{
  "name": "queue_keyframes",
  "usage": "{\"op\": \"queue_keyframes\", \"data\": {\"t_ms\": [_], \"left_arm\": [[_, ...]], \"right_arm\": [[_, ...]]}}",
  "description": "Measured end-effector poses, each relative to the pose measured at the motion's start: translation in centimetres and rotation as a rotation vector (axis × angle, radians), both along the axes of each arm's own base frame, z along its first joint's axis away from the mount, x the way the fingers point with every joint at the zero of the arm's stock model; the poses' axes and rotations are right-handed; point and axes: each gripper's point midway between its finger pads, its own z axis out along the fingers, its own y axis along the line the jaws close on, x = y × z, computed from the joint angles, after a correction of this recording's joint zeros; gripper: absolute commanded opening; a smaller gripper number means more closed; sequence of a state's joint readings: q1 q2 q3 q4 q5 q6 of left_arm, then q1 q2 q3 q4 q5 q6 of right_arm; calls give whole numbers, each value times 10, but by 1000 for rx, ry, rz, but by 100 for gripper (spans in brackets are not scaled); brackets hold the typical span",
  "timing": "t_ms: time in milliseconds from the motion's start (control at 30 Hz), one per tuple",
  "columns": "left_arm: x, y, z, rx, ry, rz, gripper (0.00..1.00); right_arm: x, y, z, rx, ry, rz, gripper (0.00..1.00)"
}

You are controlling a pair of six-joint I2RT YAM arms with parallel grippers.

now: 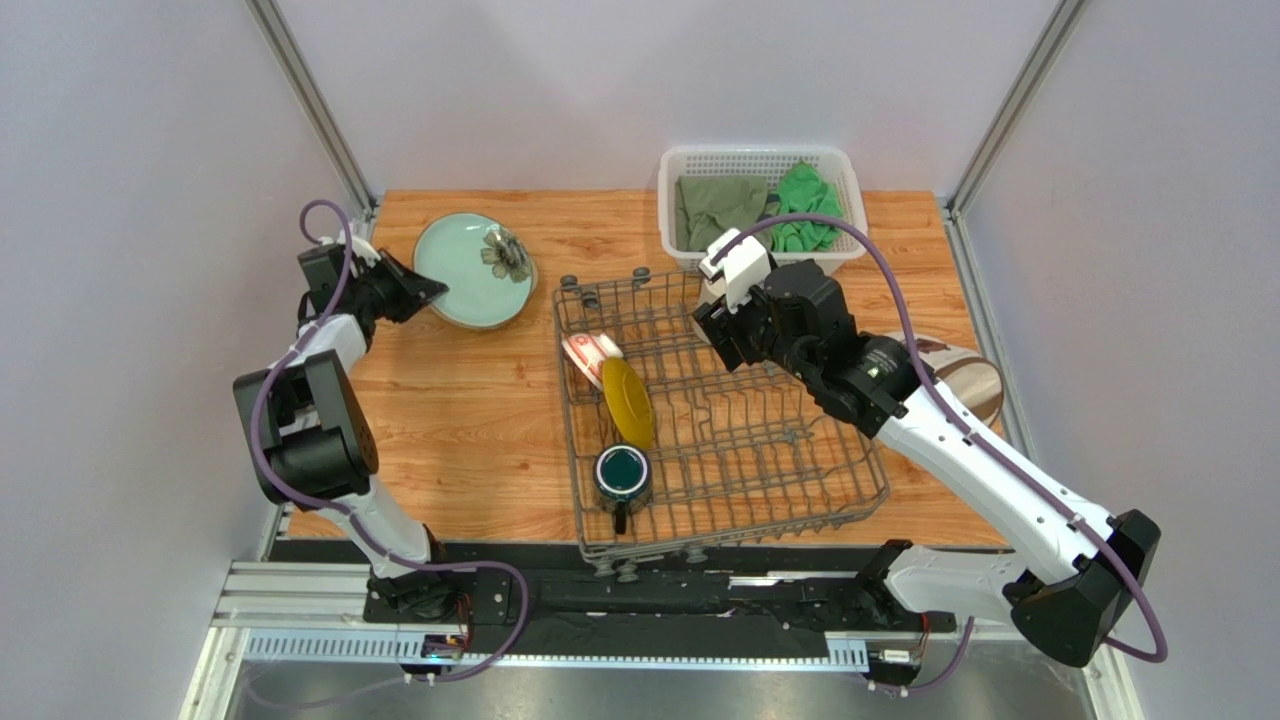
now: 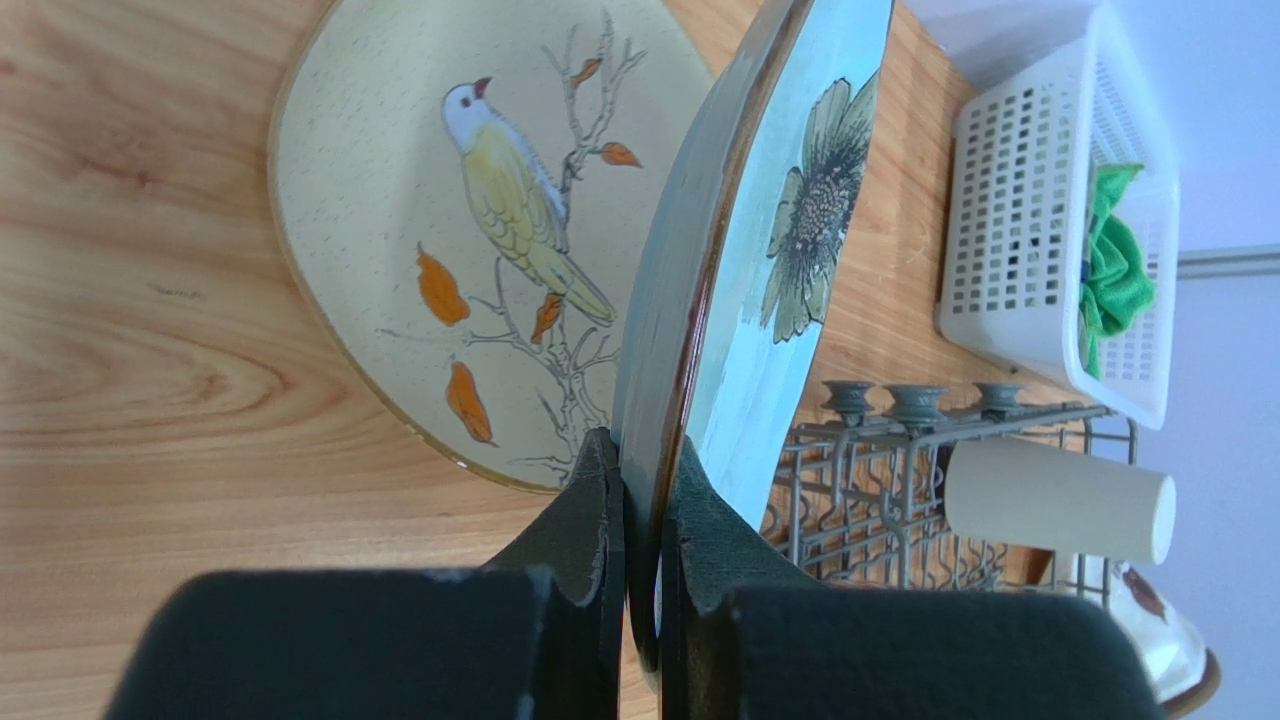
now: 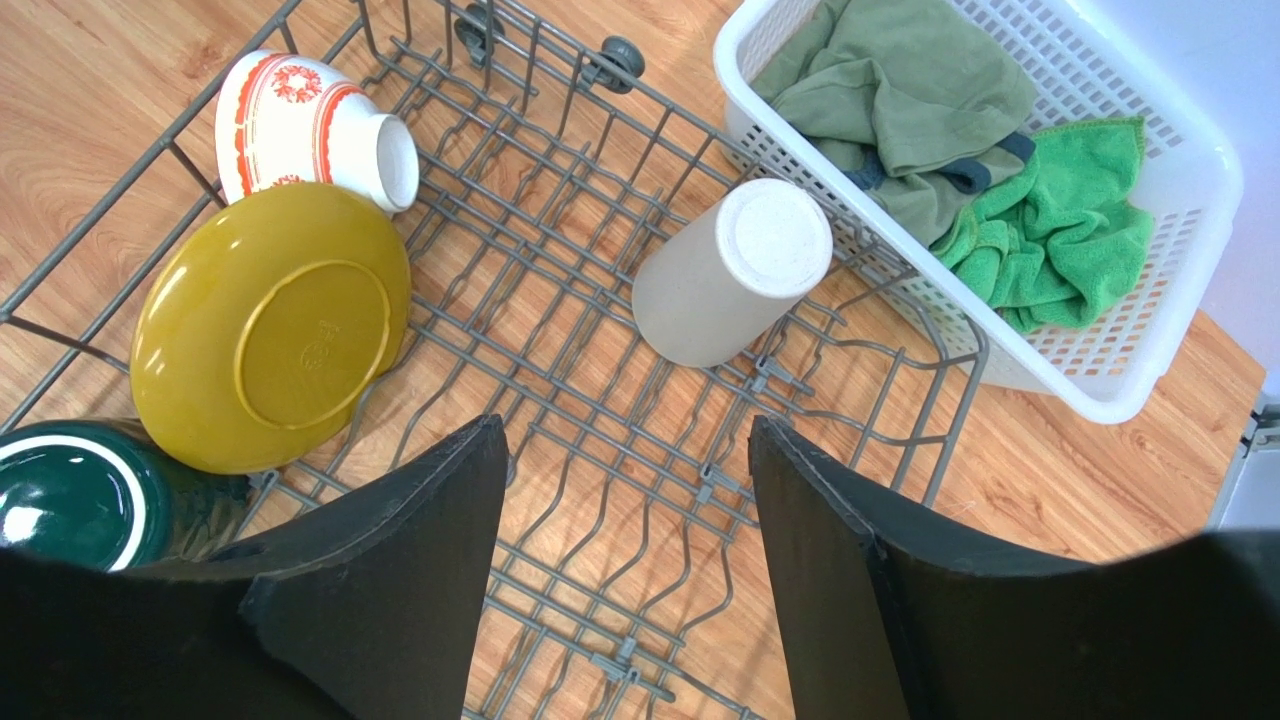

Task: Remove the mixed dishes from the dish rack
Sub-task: Place the plate at the center of the board.

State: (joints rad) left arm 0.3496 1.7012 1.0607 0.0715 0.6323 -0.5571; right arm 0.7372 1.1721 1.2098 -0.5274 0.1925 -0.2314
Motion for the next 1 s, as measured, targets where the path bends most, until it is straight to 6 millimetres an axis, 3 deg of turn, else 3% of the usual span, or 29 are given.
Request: {"op": "queue_keyframes", "data": {"t_ms": [533,1000], "left_arm": [[4,7,-44,-120,124,77,0],[11,12,-55,-191,148,102,0]], "right_arm": [[1,-1,-8,9,12,1,65],[-1,-3,-15,10,23,8,65]]}}
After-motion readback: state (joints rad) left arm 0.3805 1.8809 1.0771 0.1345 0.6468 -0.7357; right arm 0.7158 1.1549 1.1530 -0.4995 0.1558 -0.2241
